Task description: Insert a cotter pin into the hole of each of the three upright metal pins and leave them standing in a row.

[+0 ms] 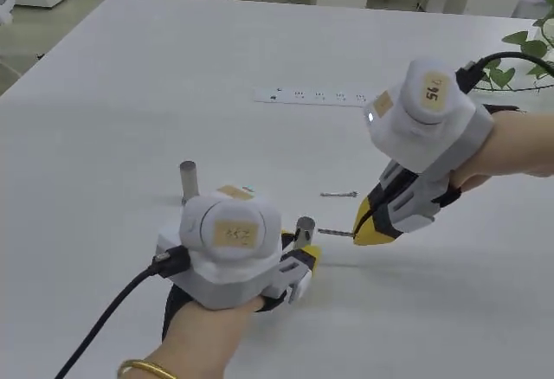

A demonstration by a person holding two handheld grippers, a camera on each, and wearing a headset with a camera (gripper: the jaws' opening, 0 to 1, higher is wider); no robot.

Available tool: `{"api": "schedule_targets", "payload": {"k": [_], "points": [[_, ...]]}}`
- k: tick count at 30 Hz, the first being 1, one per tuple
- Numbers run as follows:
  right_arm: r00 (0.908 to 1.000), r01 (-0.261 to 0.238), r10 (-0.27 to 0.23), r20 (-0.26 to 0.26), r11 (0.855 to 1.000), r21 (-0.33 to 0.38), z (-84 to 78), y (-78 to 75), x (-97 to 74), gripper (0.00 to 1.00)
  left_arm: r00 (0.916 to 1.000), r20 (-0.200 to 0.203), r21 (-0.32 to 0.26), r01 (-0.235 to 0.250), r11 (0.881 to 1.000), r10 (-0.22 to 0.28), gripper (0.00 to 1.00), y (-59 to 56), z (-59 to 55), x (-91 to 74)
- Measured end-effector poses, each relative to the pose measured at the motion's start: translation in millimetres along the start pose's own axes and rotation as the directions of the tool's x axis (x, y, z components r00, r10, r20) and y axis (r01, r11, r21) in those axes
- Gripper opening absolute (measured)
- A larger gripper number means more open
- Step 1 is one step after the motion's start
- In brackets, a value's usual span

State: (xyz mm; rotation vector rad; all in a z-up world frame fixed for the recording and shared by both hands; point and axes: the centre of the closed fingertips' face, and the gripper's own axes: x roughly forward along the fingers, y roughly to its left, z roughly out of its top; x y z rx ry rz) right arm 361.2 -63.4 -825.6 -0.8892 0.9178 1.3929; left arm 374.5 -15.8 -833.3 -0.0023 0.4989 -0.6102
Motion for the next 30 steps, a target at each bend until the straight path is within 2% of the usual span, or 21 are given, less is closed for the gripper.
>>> {"api": "schedule_targets", "payload": {"k": [10, 18, 30], "points": [[1.0, -0.003, 0.003, -0.003, 1.0, -0.006, 2.4, -2.0, 2.9, 0.03, 0.9998, -0.012, 0.005, -0.018, 1.0, 0.018, 0.12, 4.9, -3.3, 2.1], [1.0, 0.001, -0.001, -0.009, 1.0, -0.018, 2.3, -4.0, 3.5, 0.03, 0.9997, -0.017, 0.027, -0.02, 0.999, 0.02, 0.12, 4.4, -4.2, 2.2], [1.0, -0.001, 0.001, -0.008, 0.999, -0.045, 9.8, -4.0, 1.5, 0.03, 0.9994, -0.027, 0.018, -0.021, 1.0, 0.021, 0.12, 4.5, -6.5, 3.2]]}}
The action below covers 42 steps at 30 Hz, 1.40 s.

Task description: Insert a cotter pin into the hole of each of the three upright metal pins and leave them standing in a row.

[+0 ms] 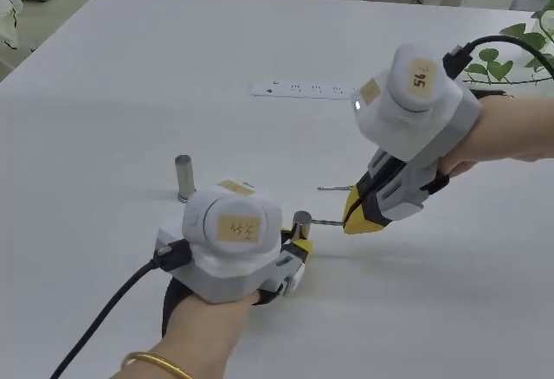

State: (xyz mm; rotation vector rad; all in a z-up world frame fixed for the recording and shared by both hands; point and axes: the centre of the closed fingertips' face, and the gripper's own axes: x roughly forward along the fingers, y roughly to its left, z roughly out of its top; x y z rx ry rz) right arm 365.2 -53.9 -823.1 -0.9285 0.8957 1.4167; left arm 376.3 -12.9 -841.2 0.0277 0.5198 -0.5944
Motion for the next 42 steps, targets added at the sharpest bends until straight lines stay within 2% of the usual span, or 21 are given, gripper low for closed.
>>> {"api": "schedule_targets", "payload": {"k": [9, 42], "points": [[1.0, 0.003, -0.003, -0.009, 1.0, -0.023, 2.5, -1.2, 0.3, 0.03, 1.0, 0.0, -0.001, -0.006, 1.0, 0.006, 0.12, 1.1, 0.1, 1.3], [0.9987, 0.006, -0.005, 0.051, 1.0, -0.026, 26.3, 0.2, 6.1, 0.03, 1.0, -0.006, 0.001, -0.002, 1.0, 0.002, 0.12, 1.0, -1.2, 1.9]]}}
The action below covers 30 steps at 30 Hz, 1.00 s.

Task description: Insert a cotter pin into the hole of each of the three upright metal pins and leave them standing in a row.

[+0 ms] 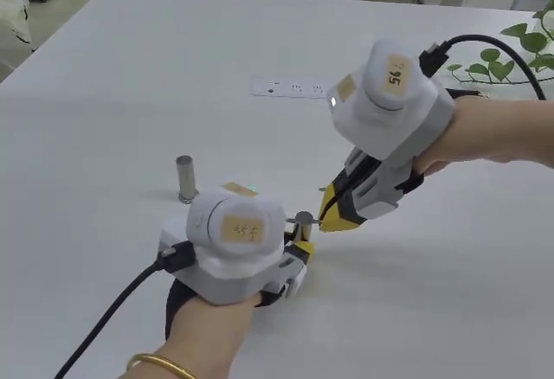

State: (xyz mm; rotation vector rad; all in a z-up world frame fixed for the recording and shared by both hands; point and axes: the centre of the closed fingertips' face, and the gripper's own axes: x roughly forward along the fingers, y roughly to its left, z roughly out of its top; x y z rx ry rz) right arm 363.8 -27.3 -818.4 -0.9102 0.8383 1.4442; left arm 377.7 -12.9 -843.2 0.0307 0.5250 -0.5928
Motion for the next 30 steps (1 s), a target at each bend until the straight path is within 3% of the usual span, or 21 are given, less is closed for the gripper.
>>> {"api": "schedule_targets", "payload": {"k": [8, 14, 18, 27, 30], "points": [[1.0, 0.0, 0.0, 0.008, 1.0, 0.007, 4.2, 0.0, 2.6, 0.04, 1.0, -0.002, 0.014, -0.002, 1.0, 0.002, 0.11, -0.8, -0.4, -0.1], [0.9999, -0.005, 0.004, 0.015, 0.998, 0.057, 3.6, -0.7, 2.0, 0.05, 1.0, -0.003, 0.021, -0.006, 1.0, 0.006, 0.11, -0.7, -0.6, -0.2], [0.9994, -0.009, 0.007, 0.035, 0.999, 0.052, 4.5, 1.2, 1.9, 0.14, 1.0, -0.002, 0.026, -0.008, 1.0, 0.008, 0.11, -1.1, -0.7, -0.6], [0.999, 0.022, -0.025, 0.037, 0.997, 0.071, -4.9, -5.5, -3.0, 0.13, 0.9999, -0.003, 0.026, -0.013, 1.0, 0.013, 0.11, -1.0, -0.6, -1.0], [0.9989, 0.019, -0.021, 0.043, 0.999, 0.044, -4.6, -5.0, -3.0, 0.06, 0.9999, -0.003, 0.027, -0.014, 1.0, 0.014, 0.11, -0.7, -0.5, -0.8]]}}
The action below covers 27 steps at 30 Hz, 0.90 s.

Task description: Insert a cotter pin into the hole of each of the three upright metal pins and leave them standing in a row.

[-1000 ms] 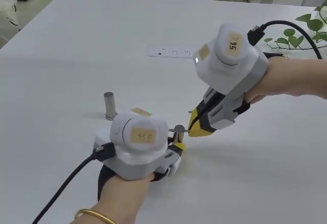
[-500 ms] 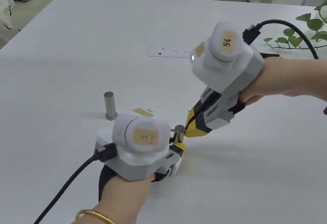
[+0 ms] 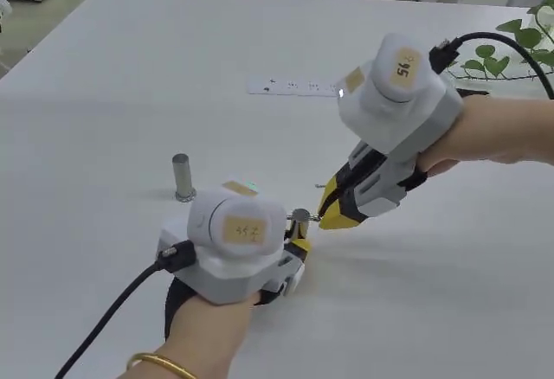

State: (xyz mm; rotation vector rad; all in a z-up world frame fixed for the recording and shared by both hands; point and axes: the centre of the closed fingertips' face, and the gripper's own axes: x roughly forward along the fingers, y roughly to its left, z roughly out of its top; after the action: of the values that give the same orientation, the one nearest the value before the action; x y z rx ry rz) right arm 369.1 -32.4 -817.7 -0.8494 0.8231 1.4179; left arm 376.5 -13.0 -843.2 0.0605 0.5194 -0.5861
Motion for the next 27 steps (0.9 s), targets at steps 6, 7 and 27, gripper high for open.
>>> {"api": "schedule_targets", "payload": {"k": [6, 7, 27], "points": [[1.0, -0.002, 0.002, 0.003, 1.0, -0.001, 2.9, 0.9, 2.9, 0.03, 1.0, -0.001, 0.001, 0.001, 1.0, -0.001, 0.11, 0.3, -0.2, 0.1], [1.0, -0.002, 0.002, 0.0, 1.0, 0.006, 2.9, 0.4, 3.8, 0.03, 1.0, -0.002, -0.001, 0.001, 1.0, -0.001, 0.11, 0.5, -0.4, 0.3], [0.9988, 0.03, -0.033, 0.036, 0.996, 0.084, 5.7, 0.1, 5.1, 0.13, 0.9997, -0.011, 0.026, -0.023, 0.999, 0.023, 0.16, 3.3, -0.6, -0.3]]}}
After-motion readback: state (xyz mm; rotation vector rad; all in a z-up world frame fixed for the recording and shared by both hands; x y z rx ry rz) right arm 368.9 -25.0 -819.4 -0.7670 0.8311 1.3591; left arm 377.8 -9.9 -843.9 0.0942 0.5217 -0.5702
